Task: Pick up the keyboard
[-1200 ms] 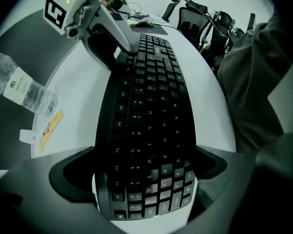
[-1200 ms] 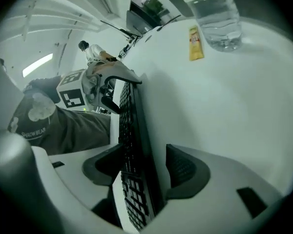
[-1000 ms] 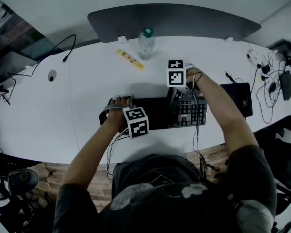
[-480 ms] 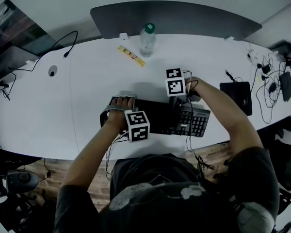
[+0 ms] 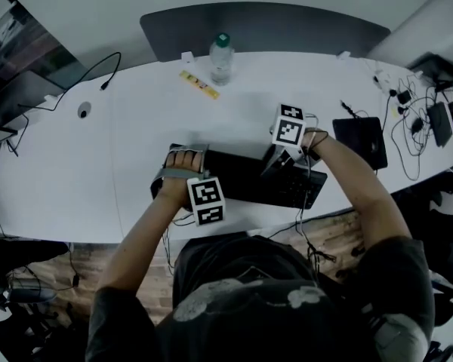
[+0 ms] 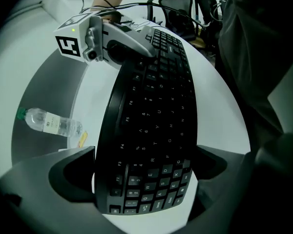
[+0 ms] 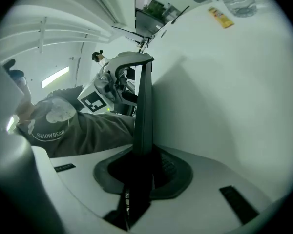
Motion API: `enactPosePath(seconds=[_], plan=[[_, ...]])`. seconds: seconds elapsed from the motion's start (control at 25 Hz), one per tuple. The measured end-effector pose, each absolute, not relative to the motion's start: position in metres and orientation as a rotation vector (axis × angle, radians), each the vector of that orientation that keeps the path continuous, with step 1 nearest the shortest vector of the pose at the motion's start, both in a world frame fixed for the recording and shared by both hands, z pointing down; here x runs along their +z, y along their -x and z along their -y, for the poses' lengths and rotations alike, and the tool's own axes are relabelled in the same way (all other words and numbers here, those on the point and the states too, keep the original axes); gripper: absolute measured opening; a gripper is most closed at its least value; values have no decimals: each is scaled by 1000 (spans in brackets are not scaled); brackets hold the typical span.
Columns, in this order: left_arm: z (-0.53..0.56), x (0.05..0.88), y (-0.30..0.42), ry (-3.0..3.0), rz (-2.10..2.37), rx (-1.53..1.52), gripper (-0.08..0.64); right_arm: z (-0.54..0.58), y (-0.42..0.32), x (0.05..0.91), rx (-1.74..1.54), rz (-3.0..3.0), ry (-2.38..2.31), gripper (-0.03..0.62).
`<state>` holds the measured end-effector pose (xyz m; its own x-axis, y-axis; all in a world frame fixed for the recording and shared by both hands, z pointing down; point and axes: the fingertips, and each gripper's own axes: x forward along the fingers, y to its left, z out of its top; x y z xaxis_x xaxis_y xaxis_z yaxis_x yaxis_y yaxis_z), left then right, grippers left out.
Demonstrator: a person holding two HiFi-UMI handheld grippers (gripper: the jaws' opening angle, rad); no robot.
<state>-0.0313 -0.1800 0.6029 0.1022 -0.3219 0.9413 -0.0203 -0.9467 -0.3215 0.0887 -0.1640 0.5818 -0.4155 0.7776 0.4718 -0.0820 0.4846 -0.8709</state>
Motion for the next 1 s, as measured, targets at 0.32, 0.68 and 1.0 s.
enactPosePath(seconds=[0.32, 0.68, 1.0], plan=[[206, 579, 39, 2135, -741, -1838, 586, 159, -99, 572, 1076, 1858, 432, 72], [205, 534, 44, 2204, -1086, -1687, 584, 145, -101, 544, 1075, 2107, 207, 74], [163, 503, 49, 2356, -1431, -1549, 584, 132, -112, 509, 1152, 2407, -33, 72]])
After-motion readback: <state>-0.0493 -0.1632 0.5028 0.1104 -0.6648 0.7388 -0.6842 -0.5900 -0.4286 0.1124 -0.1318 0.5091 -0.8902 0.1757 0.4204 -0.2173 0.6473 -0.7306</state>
